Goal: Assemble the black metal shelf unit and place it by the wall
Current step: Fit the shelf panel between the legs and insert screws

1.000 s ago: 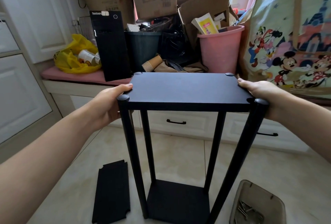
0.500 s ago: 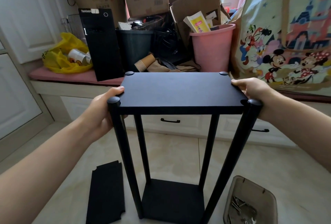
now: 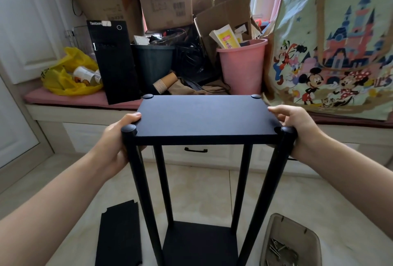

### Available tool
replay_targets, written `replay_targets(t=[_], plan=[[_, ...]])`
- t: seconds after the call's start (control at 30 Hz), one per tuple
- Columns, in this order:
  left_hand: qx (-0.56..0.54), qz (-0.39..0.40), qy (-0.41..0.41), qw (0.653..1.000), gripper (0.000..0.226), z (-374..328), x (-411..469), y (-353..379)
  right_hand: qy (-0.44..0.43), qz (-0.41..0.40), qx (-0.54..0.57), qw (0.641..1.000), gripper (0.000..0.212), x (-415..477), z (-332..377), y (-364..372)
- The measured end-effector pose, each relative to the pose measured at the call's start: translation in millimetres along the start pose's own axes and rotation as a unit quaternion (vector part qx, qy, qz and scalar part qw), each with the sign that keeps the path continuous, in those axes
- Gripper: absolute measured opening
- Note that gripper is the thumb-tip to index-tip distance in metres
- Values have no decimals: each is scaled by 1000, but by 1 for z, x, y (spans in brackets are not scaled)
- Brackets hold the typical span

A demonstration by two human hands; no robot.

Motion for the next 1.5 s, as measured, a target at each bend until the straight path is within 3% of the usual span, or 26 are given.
replay_targets(t=[0.13, 0.43, 0.77, 0.97, 1.27, 1.5], plan=[[44, -4, 17, 999, 15, -2, 1, -1, 12, -26, -21, 999, 20, 4, -1, -1], [82, -25, 7, 996, 11, 1, 3, -8, 103, 3, -39, 994, 8, 2, -9, -1], [87, -40, 3, 995, 13, 5, 2, -6, 115, 0, -29, 993, 8, -4, -12, 1], [88, -41, -10, 995, 12, 6, 3, -8, 102, 1, 6, 995, 10, -11, -15, 1], [64, -27, -25, 997, 8, 12, 5, -9, 11, -14, 86, 996, 47, -26, -17, 4], [54, -22, -22, 998, 11, 15, 6, -10, -23, -7, 22, 999, 31, -32, -12, 8]])
Point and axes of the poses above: each hand's wrist, its own x-axis towards the middle knuckle, its own y-axis out of the palm, z = x × y, the point moved 4 cm from there along x, towards the middle knuckle, and after that the axes turned 9 degrees about -x, right-handed, at the moved point
